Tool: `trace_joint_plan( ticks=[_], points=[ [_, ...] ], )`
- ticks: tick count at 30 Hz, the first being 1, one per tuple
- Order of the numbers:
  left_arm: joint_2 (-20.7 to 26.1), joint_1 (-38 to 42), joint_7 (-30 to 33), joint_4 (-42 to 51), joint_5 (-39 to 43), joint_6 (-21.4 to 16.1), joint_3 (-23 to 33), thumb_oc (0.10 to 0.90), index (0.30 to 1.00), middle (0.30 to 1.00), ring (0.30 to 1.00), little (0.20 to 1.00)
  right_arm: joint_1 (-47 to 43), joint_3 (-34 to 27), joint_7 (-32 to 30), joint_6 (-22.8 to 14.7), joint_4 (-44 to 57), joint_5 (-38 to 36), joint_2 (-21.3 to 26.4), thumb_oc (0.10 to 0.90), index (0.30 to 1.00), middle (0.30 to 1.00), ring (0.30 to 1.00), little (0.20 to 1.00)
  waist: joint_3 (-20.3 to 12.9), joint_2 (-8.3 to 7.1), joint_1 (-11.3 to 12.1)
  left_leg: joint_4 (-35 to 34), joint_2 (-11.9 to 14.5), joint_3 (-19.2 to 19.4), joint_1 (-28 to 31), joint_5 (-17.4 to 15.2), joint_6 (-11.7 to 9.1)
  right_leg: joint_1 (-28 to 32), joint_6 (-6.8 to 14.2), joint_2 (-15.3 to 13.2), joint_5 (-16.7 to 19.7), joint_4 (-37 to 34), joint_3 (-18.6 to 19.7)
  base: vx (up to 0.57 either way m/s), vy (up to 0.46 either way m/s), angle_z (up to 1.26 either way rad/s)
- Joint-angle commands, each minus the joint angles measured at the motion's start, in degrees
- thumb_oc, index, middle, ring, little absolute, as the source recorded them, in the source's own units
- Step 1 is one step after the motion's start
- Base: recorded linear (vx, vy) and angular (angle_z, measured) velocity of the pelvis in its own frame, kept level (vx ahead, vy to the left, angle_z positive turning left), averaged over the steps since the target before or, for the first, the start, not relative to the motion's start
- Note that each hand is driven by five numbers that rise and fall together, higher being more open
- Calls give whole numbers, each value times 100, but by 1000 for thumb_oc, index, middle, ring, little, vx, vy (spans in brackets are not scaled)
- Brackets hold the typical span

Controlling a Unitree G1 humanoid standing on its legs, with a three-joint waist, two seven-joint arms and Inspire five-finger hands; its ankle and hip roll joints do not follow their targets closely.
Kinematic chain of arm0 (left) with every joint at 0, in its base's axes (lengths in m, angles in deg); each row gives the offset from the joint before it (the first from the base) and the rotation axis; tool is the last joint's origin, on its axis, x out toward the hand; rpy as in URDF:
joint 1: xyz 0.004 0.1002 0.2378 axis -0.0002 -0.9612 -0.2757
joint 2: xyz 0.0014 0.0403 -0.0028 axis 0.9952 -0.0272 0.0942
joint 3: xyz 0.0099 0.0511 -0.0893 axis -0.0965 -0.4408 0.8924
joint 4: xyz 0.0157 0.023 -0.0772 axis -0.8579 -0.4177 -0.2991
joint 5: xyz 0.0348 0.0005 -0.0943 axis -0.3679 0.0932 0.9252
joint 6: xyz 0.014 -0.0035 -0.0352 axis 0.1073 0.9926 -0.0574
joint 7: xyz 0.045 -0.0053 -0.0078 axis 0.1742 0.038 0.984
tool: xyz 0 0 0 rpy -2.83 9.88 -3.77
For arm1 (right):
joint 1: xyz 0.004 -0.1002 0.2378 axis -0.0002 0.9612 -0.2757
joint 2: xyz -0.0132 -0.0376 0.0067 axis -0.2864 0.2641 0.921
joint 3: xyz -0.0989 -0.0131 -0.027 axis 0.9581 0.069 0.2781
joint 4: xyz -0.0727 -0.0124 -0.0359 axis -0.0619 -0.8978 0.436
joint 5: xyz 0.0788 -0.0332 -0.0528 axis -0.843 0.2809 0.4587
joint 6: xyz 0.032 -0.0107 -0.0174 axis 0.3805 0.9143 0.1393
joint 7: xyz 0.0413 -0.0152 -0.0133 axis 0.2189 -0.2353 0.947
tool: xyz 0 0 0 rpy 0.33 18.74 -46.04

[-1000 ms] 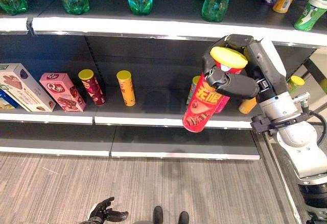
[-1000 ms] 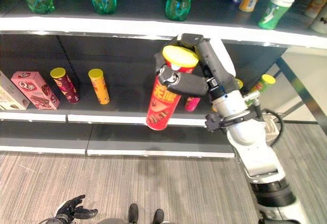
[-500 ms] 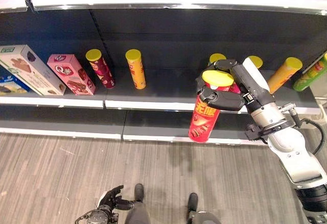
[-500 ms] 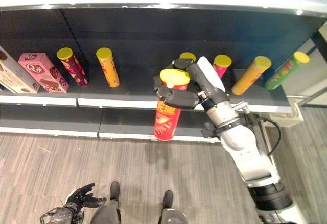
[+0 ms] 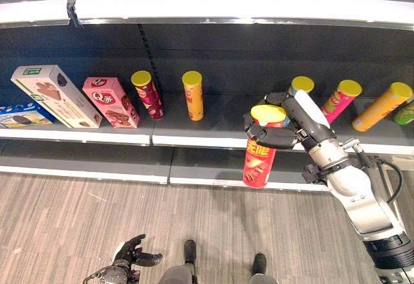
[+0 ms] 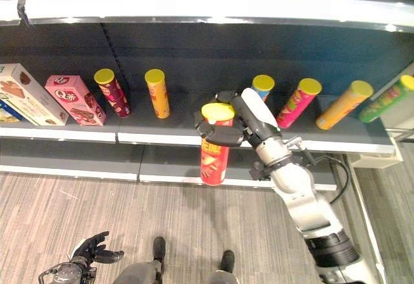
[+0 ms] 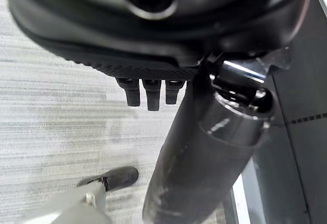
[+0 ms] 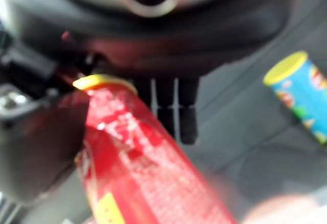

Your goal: Put the goods on the table back onto the shelves and tidy them up.

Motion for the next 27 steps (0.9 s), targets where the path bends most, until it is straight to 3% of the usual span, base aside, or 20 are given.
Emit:
trace_joint_plan(
  ticks=[1,11,13,17,19,21,23,27],
  points=[
    [157,-86,158,-20,-143,-184,1,800,900,900,900,900,-689,-158,-349,-339,371,107,261,400,300,300,300,300,-466,224,73,109,-68,-169,73,-682,72,-341,248,-113,-567,758,91,0,0,-8],
    [162,-88,200,-25,-156,-185,-17,800,900,900,900,900,-716,-110,-431,-304,212,227,173,400,300,300,300,300,-456,205,116,87,-135,-145,70,-712,128,-448,307,-196,-508,850,86,6,49,-4],
    [257,-100,255,-85,-147,-185,-97,800,900,900,900,900,-1269,171,-752,-182,-385,542,109,400,300,300,300,300,-194,250,277,59,-169,-117,185,-829,223,-862,317,-313,-357,1533,32,4,120,-3],
    [362,8,341,-48,0,-248,-107,800,900,900,900,900,-1879,420,-1157,-156,-729,879,226,400,300,300,300,300,-12,197,349,68,-143,-163,71,-808,107,-1215,374,-301,134,535,237,-14,-84,-23],
    [388,36,350,-78,8,-218,-100,800,900,900,900,900,-1878,434,-1201,-121,-759,1015,310,400,300,300,300,300,-28,163,343,126,-119,-256,28,-823,77,-1139,363,-218,88,431,391,17,-100,17],
    [271,-20,424,-62,104,-249,-146,800,900,900,900,900,-1847,303,-1409,-61,-974,826,123,400,300,300,300,300,-130,98,429,147,-12,-386,-178,-669,-45,-915,354,-199,111,155,106,37,-246,56],
    [269,-21,424,-62,104,-249,-145,800,900,900,900,900,-1849,306,-1409,-62,-975,826,123,400,300,300,300,300,-131,101,413,149,-12,-402,-182,-668,-46,-904,353,-199,113,147,87,1,-122,59],
    [143,-13,452,-45,234,-268,-285,800,900,900,900,900,-1921,48,-1703,-46,-1089,625,187,400,300,300,300,300,-38,254,539,170,158,-762,-580,-456,-193,-837,234,-46,-51,67,-316,-49,-197,27]
  ],
)
